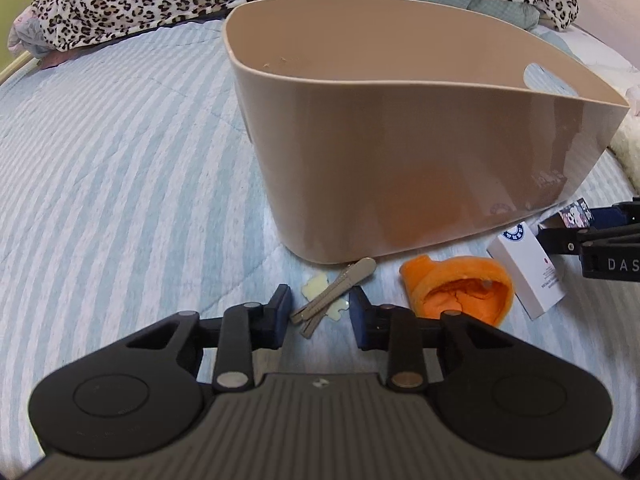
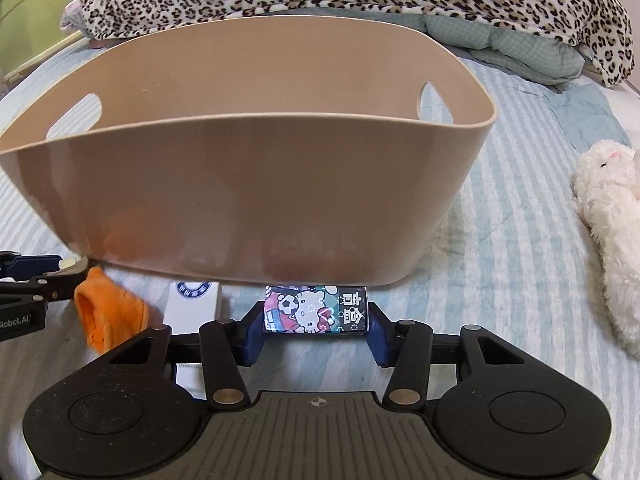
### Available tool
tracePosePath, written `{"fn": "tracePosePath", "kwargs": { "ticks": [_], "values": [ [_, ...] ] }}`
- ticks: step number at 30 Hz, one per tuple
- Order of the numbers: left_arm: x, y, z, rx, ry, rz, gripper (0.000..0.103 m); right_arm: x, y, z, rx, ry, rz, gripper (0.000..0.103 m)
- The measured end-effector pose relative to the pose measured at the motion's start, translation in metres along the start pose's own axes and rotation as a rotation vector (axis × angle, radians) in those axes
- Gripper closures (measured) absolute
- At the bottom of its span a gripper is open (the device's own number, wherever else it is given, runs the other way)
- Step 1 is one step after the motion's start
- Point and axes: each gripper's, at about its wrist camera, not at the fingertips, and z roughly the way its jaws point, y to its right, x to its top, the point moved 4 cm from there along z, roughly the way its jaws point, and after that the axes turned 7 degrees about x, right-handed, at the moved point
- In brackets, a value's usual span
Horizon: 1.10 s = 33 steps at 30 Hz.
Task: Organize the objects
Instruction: 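Grasp the keys with the left tool while the right tool grasps the cartoon box, then lift both items over the basket and open both tools to drop them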
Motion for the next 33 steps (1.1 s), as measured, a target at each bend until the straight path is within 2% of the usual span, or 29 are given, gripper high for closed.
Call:
{"fn": "tracePosePath", "kwargs": {
  "ticks": [6,10,13,23,33],
  "values": [
    [-0.006,-0.012,-0.010,-0.027,0.013,-0.008,0.077,-0.008,-0.005,-0.007,0.000,-0.003,-0.012,0.056],
    [-0.013,-0.016,-0.022,-0.057,0.008,0.000,0.090,-0.011,-0.002,-0.012,0.003,0.001,0.001,0.056],
    [-0.014,-0.001,-0.019,-0.049,0.015,0.024,0.091,-0.010,0.001,-0.013,0.005,0.006,0.005,0.056],
    [-0.011,0.001,-0.030,-0.054,0.024,0.009,0.093,-0.010,0.001,-0.031,0.006,0.029,0.017,0.056],
    [-0.007,-0.008,-0.074,-0.045,0.090,-0.019,0.093,-0.017,-0.004,-0.069,0.031,0.083,0.019,0.056]
  ]
}}
